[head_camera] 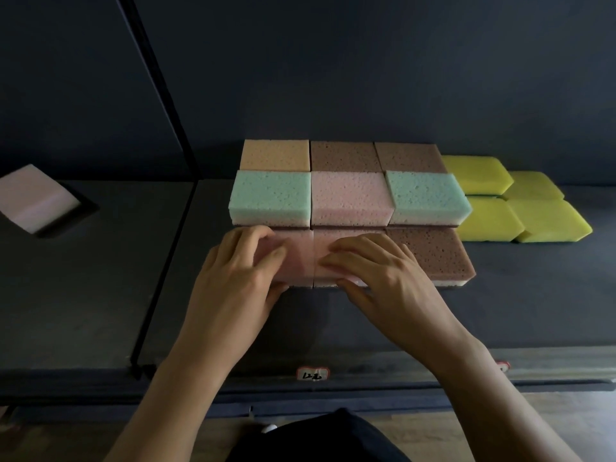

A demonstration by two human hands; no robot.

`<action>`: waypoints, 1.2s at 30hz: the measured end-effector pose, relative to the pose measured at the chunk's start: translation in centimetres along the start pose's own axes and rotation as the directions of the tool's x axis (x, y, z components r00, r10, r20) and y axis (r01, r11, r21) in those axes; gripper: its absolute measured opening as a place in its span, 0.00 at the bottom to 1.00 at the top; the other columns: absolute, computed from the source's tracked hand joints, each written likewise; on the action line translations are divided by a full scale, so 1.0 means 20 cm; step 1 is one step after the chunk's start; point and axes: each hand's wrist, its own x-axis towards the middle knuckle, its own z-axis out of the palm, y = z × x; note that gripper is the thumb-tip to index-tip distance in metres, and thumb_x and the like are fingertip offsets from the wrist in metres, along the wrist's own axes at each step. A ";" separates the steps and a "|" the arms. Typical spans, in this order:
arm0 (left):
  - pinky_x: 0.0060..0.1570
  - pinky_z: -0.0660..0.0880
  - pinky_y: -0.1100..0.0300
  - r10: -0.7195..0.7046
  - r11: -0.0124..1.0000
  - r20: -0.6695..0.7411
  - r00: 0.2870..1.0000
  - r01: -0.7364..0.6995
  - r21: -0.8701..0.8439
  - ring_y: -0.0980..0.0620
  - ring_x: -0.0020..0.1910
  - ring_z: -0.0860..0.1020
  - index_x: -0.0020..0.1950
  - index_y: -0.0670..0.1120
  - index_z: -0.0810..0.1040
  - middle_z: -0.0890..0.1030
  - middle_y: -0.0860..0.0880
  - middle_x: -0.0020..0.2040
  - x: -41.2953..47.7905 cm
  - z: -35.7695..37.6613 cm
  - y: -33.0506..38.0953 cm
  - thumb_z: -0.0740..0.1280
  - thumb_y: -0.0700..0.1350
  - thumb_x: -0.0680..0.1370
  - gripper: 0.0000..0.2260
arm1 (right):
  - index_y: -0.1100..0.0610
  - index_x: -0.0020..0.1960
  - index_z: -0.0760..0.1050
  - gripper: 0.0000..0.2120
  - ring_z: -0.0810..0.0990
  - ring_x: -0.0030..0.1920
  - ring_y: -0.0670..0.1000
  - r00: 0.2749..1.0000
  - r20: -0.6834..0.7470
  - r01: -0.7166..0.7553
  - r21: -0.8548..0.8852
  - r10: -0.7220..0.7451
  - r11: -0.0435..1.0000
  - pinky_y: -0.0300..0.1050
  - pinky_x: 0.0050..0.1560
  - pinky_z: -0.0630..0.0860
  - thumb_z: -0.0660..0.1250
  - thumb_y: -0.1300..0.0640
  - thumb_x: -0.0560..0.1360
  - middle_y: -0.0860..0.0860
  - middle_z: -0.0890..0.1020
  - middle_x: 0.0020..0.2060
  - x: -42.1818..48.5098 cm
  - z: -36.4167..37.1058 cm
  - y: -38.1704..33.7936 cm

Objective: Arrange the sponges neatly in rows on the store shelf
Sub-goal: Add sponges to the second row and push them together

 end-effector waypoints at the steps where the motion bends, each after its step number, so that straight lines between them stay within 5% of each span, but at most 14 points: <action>1: 0.58 0.73 0.50 0.003 1.000 0.002 1.000 -0.003 -0.001 0.45 0.62 0.72 0.60 0.45 0.79 0.73 0.46 0.62 0.00 0.00 0.00 0.75 0.46 0.69 0.21 | 0.47 0.62 0.78 0.14 0.74 0.62 0.49 1.000 0.002 0.000 -0.014 0.000 1.000 0.49 0.56 0.72 0.68 0.54 0.77 0.43 0.77 0.61 0.00 -0.01 0.00; 19: 0.53 0.75 0.49 -0.102 0.995 0.049 0.994 0.101 0.012 0.44 0.59 0.74 0.61 0.47 0.77 0.73 0.47 0.61 0.04 0.00 0.08 0.78 0.47 0.67 0.24 | 0.45 0.63 0.78 0.15 0.74 0.61 0.49 1.000 0.000 0.012 -0.016 -0.012 1.000 0.44 0.55 0.68 0.67 0.54 0.77 0.43 0.78 0.61 0.02 0.01 0.01; 27: 0.67 0.68 0.48 -0.108 0.994 0.096 0.989 0.110 -0.013 0.45 0.70 0.68 0.70 0.48 0.73 0.68 0.48 0.72 -0.04 -0.04 0.13 0.69 0.54 0.73 0.26 | 0.49 0.65 0.76 0.18 0.74 0.64 0.51 0.998 0.017 0.055 0.016 -0.056 0.998 0.49 0.57 0.74 0.68 0.53 0.76 0.47 0.77 0.63 -0.01 -0.03 0.01; 31: 0.60 0.74 0.47 -0.211 0.977 0.005 0.977 0.211 -0.032 0.46 0.65 0.73 0.66 0.47 0.75 0.72 0.48 0.68 -0.17 -0.12 0.18 0.68 0.50 0.74 0.22 | 0.50 0.67 0.75 0.19 0.73 0.66 0.51 0.993 -0.005 0.120 0.105 -0.120 0.987 0.51 0.62 0.72 0.70 0.54 0.76 0.48 0.76 0.65 0.00 -0.05 -0.06; 36: 0.51 0.77 0.51 -0.324 0.945 -0.107 0.940 0.326 0.007 0.48 0.57 0.77 0.60 0.47 0.79 0.76 0.51 0.62 -0.38 -0.18 0.13 0.68 0.48 0.76 0.13 | 0.55 0.65 0.77 0.16 0.77 0.61 0.53 0.972 -0.025 0.232 0.254 -0.234 0.939 0.54 0.56 0.76 0.69 0.57 0.77 0.50 0.79 0.61 0.06 0.03 -0.24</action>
